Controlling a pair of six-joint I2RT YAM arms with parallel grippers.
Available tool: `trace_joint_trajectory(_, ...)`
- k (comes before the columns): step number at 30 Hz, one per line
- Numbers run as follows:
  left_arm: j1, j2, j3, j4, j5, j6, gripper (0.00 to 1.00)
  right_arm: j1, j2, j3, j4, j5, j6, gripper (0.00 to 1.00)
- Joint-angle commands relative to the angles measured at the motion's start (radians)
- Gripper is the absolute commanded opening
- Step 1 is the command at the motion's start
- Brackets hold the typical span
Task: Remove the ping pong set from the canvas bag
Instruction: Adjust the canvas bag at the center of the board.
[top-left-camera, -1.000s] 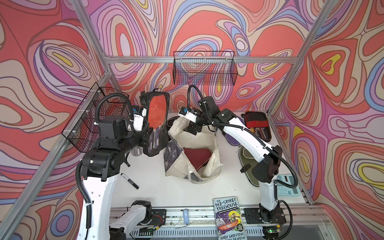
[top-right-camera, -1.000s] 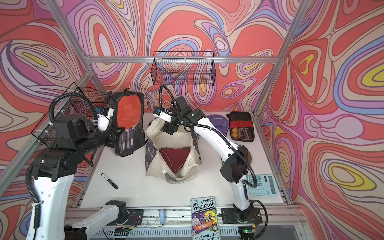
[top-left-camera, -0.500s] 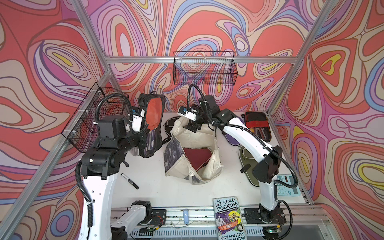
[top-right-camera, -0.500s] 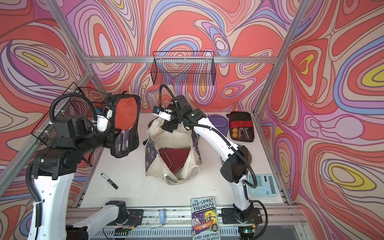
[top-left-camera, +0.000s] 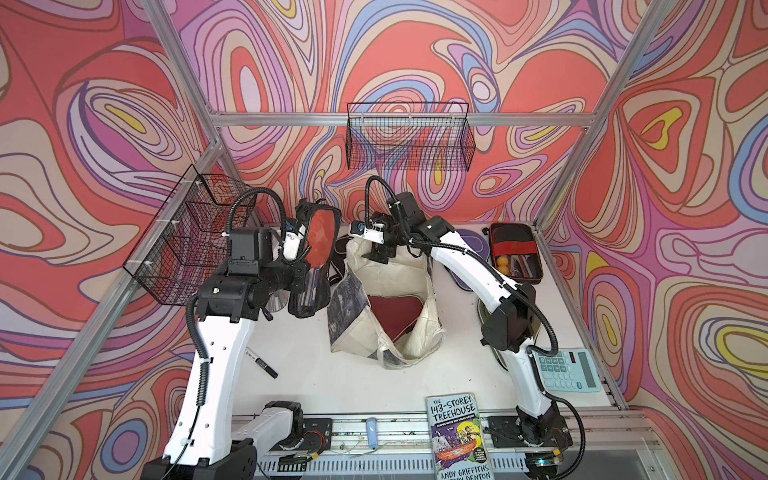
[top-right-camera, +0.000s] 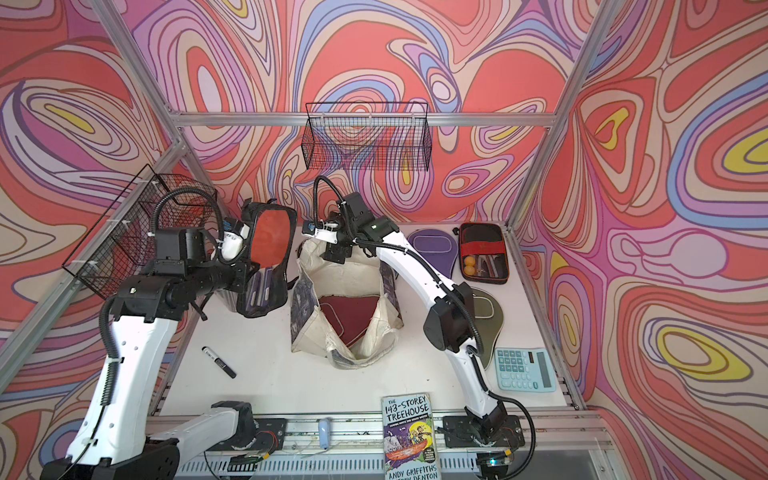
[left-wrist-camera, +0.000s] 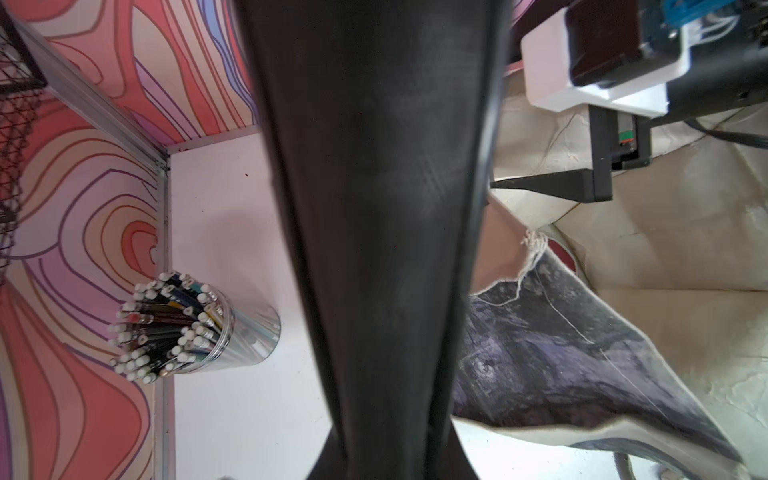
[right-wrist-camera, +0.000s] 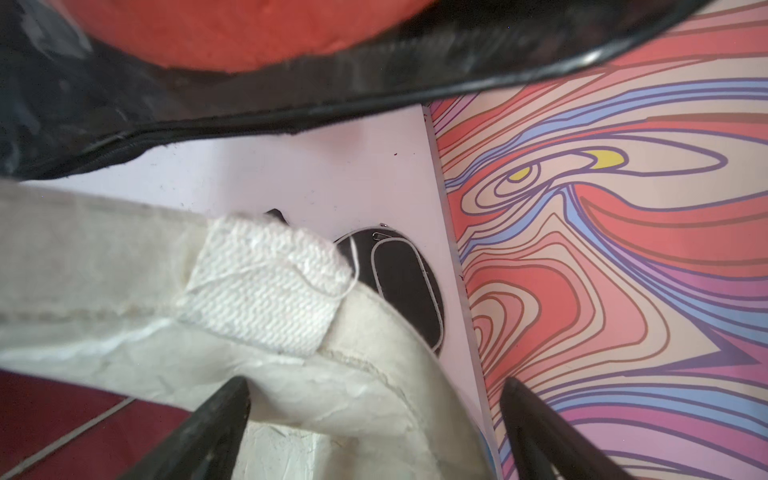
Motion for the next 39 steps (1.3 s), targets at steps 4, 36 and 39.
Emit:
trace_joint_trajectory(4,0.005,-0.003,0.008,0.123,0.065,0.004,0.00,-0.035,-0.028,-0.008,-0.013,-0.002,-0.003,0.97)
trace_joint_trajectory(36,0.054,0.145,-0.091,0.242,-0.047,-0.094,0.00,-0.078,-0.697,-0.803,0.197,0.126,0.201,0.00)
trace_joint_trajectory(39,0.054,0.205,-0.069,0.248,-0.057,-0.084,0.00,-0.077,-0.721,-0.832,0.202,0.148,0.213,0.00)
